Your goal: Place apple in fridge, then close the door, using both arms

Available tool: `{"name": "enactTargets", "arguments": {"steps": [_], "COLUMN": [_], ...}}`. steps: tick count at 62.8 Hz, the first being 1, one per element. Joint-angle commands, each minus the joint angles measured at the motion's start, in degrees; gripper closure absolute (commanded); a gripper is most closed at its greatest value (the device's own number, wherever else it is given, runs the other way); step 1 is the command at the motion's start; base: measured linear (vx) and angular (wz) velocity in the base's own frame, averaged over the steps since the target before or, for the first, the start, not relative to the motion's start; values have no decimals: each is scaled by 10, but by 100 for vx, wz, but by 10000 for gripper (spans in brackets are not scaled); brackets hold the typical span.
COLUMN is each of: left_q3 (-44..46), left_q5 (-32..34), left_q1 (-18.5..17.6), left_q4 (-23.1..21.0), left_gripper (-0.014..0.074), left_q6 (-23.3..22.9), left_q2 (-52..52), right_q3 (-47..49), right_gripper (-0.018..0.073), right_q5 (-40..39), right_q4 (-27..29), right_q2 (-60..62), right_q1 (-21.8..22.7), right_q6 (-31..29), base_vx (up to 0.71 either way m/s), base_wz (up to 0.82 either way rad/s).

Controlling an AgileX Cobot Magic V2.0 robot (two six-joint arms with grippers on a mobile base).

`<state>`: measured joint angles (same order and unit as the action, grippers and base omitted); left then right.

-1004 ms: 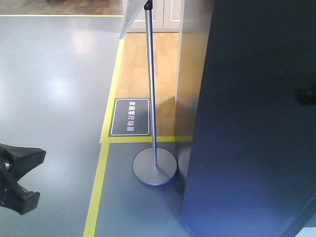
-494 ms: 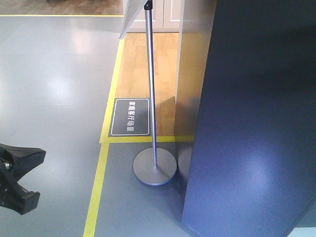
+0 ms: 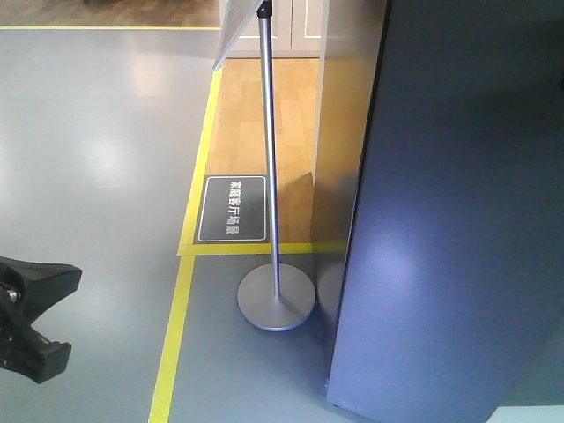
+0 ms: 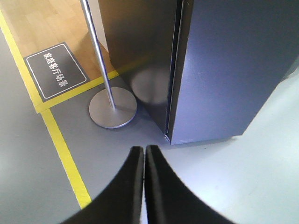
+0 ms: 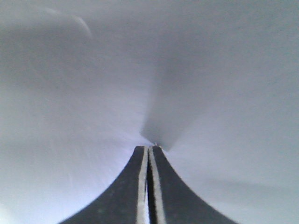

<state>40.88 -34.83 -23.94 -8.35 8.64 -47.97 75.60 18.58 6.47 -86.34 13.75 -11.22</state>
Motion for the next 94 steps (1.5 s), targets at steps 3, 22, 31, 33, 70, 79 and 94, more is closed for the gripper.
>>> {"name": "enactTargets", "arguments": {"steps": [3,22,31,33,70,79,94], "left_q3": [14,14,14,14,14,14,14], "left_q5": [32,32,32,32,32,32,32], "left_q1": [2,2,2,2,2,2,2], "left_q4": [-8,-8,-8,-8,-8,-8,-8], "left_gripper": [603,603,603,603,603,603,603], "left_q6": [-5,-5,-5,-5,-5,-5,-5], "left_q2": [3,3,3,3,3,3,3], "right_q3": [48,129,140,140,78,-2,-121], "right_gripper": [563,563,563,563,563,563,563], "right_q5": [-95,-122,-118,-118,36,38,79], "right_q4": [4,20,20,20,17,13,14], "right_q2": [-21,-113,-120,-119,1,66,166], "right_q1": [4,4,4,4,-20,-53,-118], "right_q6": [-7,-7,-7,-7,-16,-23,-15], "base_vx": [0,0,0,0,0,0,0], "base_wz": [0,0,0,0,0,0,0]}}
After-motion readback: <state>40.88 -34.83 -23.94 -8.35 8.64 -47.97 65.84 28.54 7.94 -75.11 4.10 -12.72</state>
